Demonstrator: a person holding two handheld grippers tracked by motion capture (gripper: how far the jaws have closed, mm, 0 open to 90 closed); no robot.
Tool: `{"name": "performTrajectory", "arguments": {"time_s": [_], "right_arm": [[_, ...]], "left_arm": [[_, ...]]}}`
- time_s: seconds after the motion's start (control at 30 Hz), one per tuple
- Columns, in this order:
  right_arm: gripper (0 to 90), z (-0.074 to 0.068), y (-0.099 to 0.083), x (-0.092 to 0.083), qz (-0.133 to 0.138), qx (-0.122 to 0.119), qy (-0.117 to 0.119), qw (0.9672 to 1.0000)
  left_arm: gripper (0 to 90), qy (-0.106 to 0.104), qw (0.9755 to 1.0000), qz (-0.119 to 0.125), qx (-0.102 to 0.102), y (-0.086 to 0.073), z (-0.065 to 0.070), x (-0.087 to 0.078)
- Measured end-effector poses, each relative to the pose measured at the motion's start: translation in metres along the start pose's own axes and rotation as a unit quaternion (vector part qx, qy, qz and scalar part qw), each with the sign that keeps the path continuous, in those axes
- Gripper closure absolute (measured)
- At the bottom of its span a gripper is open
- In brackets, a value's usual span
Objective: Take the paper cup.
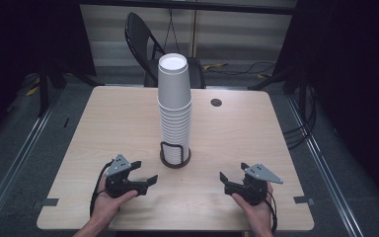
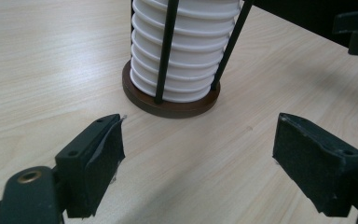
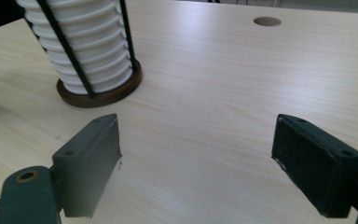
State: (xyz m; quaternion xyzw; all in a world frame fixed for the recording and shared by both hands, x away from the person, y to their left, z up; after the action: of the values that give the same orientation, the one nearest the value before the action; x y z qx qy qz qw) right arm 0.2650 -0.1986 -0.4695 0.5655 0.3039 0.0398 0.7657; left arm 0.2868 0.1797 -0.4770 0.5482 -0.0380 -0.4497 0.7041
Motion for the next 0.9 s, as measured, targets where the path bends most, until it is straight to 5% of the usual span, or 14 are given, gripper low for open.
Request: {"name": "performTrajectory", "arguments": {"time_s": [0.43,0.9], "right_arm": [[18.5,-0.008,0.031,-0.005,0.032,-0.028,0.015,0.999],[18.2,-0.01,0.055,0.004,0.039,-0.019,0.055,0.9975]], "left_arm": [[16.0,-0.003,0.9999,-0.002,0.01,-0.001,0.002,-0.001],[16.0,0.0,0.9999,0.006,0.01,0.0,0.002,-0.003]]}}
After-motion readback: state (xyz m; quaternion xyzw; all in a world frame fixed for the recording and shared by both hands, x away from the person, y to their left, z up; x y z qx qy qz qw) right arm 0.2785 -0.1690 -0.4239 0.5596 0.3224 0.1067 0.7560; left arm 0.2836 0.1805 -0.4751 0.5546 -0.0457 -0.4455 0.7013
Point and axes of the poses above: each handheld gripper's, and its own axes: x roughly forward along the jaws, y roughly out of its top, z roughly to its right, the point moved 1 cm from there along x, roughly forward along the jaws, and after that the axes turned 15 degrees about -x, right-handed, at the moved point
